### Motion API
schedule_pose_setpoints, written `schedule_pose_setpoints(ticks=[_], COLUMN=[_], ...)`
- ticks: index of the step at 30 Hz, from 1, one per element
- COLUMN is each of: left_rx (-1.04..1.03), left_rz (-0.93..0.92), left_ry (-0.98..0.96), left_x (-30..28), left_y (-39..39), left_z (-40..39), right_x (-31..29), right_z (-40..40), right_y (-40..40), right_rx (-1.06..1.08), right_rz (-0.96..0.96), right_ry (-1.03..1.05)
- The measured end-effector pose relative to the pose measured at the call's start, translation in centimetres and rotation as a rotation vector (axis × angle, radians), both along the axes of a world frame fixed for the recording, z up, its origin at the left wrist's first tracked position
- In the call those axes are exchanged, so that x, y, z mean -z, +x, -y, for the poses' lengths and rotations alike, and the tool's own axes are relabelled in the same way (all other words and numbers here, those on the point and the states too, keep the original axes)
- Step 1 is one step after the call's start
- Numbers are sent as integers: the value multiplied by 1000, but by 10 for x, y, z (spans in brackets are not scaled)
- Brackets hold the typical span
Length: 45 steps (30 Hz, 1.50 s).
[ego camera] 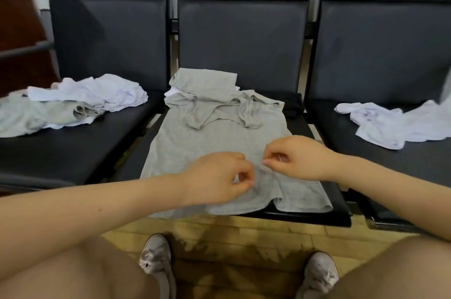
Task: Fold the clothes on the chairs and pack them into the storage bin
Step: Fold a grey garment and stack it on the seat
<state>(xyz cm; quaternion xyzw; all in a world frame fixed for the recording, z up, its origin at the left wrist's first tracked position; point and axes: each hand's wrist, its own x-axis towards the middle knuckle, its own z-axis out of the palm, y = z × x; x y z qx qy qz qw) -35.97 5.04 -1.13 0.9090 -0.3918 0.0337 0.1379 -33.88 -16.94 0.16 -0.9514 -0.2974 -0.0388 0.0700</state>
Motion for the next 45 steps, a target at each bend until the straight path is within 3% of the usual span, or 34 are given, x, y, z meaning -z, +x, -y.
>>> schedule_pose_setpoints(ticks=[5, 8, 13, 15, 22, 27, 30, 33, 37, 39, 42, 45], left_rx=[-16, -9, 63, 72, 62, -177, -249, -181, -118, -156, -221, -334], left_rz=[-53, -50, 266, 248, 2, -410, -441, -322, -142, -99, -80, -153], left_ry=[26, 40, 116, 73, -132, -438, -567, -491, -114, -17, 1, -176], left_x=[13, 27, 53, 58, 55, 43, 34, 26, 20, 16, 16, 18], left_y=[3, 2, 1, 4, 11, 15, 24, 33, 43, 47, 46, 40], left_z=[-6, -8, -4, -2, -10, -16, -23, -35, -61, -73, -93, -113], right_x=[12, 26, 55, 59, 58, 55, 48, 40, 35, 35, 38, 41], right_z=[28, 31, 19, 12, 19, 23, 20, 18, 16, 18, 23, 25], right_y=[-12, -19, -21, -17, -2, 1, 1, 1, 4, 7, 7, 4], right_rx=[20, -54, -182, -189, -161, 63, 135, 113, 89, 119, 141, 151], right_rz=[-133, -191, 2, 26, -192, -282, -269, -323, -387, -414, -370, -195], right_ry=[224, 172, 71, 117, 402, 577, 599, 551, 507, 496, 498, 511])
